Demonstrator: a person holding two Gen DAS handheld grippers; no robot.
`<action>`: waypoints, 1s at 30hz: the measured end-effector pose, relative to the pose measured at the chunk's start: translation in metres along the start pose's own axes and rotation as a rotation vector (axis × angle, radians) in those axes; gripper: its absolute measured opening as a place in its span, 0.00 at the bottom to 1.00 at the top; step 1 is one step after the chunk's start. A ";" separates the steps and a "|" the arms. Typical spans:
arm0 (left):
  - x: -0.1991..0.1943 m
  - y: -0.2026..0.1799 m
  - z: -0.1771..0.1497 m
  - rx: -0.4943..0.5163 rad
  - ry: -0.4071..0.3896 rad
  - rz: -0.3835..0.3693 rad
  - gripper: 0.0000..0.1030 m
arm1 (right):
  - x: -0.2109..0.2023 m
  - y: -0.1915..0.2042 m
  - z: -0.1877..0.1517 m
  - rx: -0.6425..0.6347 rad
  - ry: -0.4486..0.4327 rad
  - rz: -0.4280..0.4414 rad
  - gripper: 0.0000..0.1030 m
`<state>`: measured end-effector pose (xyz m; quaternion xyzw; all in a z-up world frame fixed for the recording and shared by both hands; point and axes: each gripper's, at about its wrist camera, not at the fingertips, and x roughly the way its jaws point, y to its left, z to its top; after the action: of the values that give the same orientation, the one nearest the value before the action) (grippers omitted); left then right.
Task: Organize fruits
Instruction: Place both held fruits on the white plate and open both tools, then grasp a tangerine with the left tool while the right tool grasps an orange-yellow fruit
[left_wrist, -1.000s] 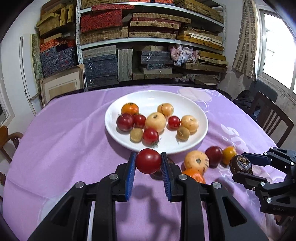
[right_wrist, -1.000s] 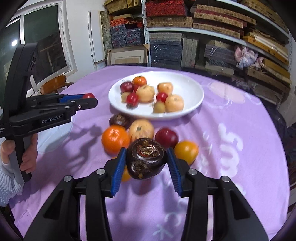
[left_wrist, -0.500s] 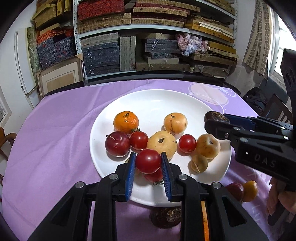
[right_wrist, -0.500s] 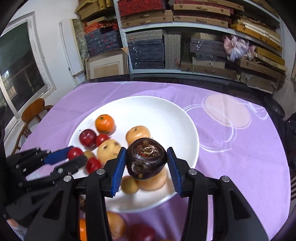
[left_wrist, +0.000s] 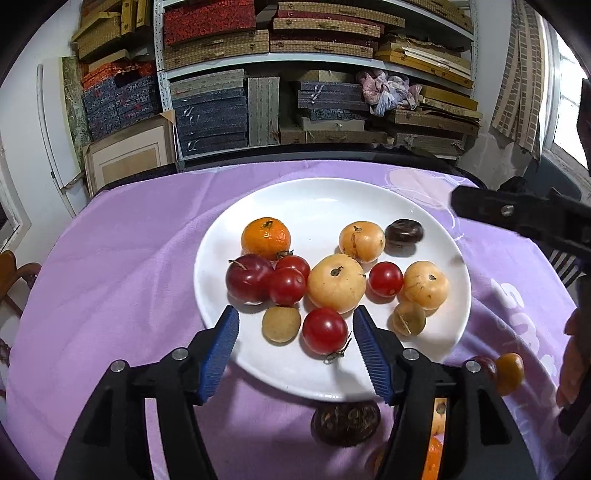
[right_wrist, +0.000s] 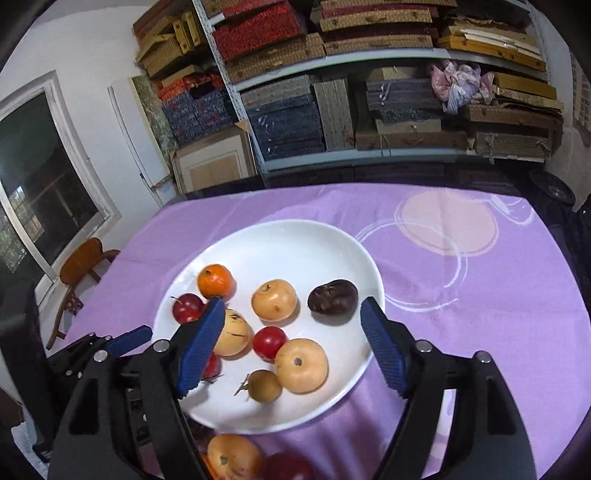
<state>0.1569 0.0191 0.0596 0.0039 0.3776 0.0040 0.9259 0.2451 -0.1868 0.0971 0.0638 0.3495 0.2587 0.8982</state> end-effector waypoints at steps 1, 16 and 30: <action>-0.011 0.004 -0.002 -0.017 -0.011 -0.001 0.70 | -0.018 0.002 0.000 -0.005 -0.029 0.008 0.73; -0.073 -0.022 -0.073 -0.041 -0.014 0.051 0.92 | -0.129 -0.027 -0.137 0.043 -0.232 -0.092 0.96; -0.052 -0.048 -0.084 0.007 0.005 0.007 0.93 | -0.123 -0.053 -0.134 0.171 -0.207 -0.063 0.96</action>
<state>0.0610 -0.0286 0.0358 0.0085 0.3801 0.0060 0.9249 0.1022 -0.3038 0.0547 0.1552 0.2777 0.1919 0.9284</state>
